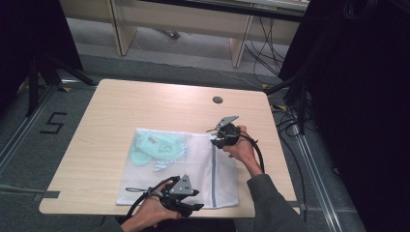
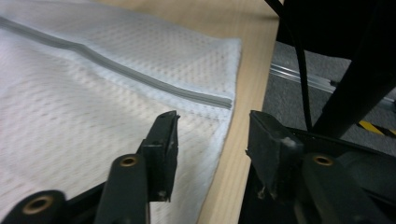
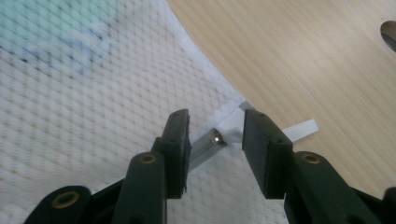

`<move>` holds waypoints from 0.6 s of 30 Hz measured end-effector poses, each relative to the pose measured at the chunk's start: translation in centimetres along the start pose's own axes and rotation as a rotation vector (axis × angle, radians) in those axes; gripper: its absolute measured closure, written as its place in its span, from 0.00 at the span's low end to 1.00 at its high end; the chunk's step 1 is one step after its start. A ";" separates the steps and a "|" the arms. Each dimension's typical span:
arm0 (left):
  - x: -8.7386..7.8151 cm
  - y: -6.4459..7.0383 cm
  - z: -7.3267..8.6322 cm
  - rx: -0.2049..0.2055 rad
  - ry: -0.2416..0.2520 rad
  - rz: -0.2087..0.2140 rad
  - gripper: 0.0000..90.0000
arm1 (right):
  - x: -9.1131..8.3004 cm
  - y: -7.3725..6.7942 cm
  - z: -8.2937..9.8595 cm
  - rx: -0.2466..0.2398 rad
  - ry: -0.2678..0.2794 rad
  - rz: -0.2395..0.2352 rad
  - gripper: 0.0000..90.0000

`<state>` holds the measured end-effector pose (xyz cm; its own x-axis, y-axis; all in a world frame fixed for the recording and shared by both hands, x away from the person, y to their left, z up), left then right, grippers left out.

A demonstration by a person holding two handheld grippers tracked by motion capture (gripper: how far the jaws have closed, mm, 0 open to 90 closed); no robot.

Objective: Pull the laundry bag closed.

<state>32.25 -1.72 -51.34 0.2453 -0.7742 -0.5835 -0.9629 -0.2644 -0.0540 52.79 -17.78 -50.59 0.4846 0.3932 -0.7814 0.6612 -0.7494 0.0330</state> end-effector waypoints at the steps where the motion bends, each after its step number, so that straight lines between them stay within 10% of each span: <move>1: -0.5 -0.4 0.0 -0.007 0.004 -0.017 0.55 | -0.2 0.0 0.0 -0.012 0.009 -0.008 0.68; 18: -5.4 -4.1 2.1 -0.094 0.018 -0.189 0.44 | -3.0 -2.2 1.1 0.070 0.064 -0.092 0.57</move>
<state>34.63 4.73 -49.70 0.4231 -0.7155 -0.5560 -0.8850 -0.4578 -0.0844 49.30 -17.91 -49.00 0.4602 0.4936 -0.7380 0.6643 -0.7429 -0.0826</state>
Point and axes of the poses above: each handheld gripper's, and its own axes: x roughly forward along the jaws, z roughly out of its underside, y roughly to its right, the point moved 5 cm from there along x, roughly forward along the jaws, and after that the axes turned 12 degrees about x, right-handed, at the moved point
